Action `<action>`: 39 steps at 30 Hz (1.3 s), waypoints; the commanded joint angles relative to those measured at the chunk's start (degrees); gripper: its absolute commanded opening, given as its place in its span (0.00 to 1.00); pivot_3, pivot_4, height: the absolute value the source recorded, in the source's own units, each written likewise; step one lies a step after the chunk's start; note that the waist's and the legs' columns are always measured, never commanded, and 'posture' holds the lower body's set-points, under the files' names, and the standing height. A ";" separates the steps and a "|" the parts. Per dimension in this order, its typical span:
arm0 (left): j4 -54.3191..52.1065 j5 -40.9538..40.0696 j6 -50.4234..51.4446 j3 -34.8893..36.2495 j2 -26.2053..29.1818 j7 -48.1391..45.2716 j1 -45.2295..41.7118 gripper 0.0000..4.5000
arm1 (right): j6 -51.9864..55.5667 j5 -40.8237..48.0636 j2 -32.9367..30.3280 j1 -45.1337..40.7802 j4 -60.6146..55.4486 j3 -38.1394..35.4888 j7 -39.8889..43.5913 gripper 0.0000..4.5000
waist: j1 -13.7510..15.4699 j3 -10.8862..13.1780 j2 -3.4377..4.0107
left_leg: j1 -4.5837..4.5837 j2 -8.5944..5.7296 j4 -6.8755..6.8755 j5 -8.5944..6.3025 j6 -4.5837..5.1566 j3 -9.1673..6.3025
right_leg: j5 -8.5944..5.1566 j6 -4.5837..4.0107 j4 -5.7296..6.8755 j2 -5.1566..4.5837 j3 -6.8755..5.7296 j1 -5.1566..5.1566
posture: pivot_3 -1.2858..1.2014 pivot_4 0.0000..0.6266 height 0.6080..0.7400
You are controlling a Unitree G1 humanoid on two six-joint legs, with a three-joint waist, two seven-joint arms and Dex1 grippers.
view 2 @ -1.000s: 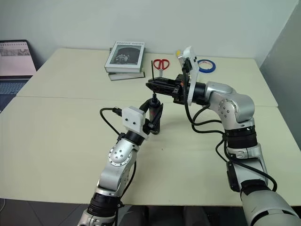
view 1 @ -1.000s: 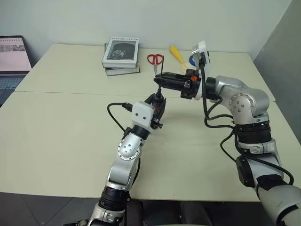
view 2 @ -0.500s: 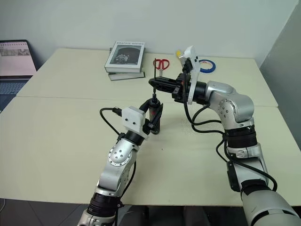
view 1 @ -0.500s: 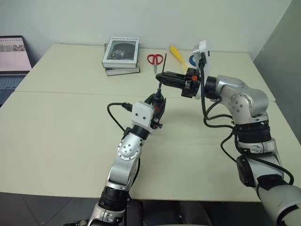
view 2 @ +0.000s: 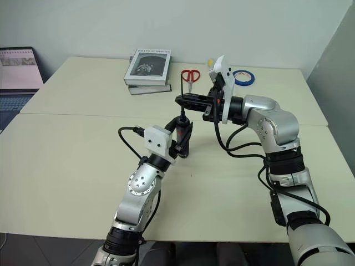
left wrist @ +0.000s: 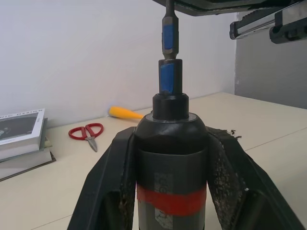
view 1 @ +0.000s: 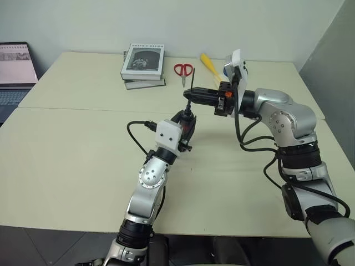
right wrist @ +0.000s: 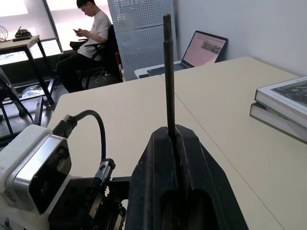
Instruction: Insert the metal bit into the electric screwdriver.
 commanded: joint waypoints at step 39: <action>0.68 0.42 -0.16 0.69 1.22 -1.27 -5.29 0.37 | 1.75 1.29 -6.84 5.45 -11.03 -4.11 0.96 1.00 | 0.17 0.00 0.00 | 0.00 0.00 0.00 0.00 0.00 -0.01 | 0.01 -0.01 0.01 0.00 -0.02 0.00 | 0.52 0.24 1.00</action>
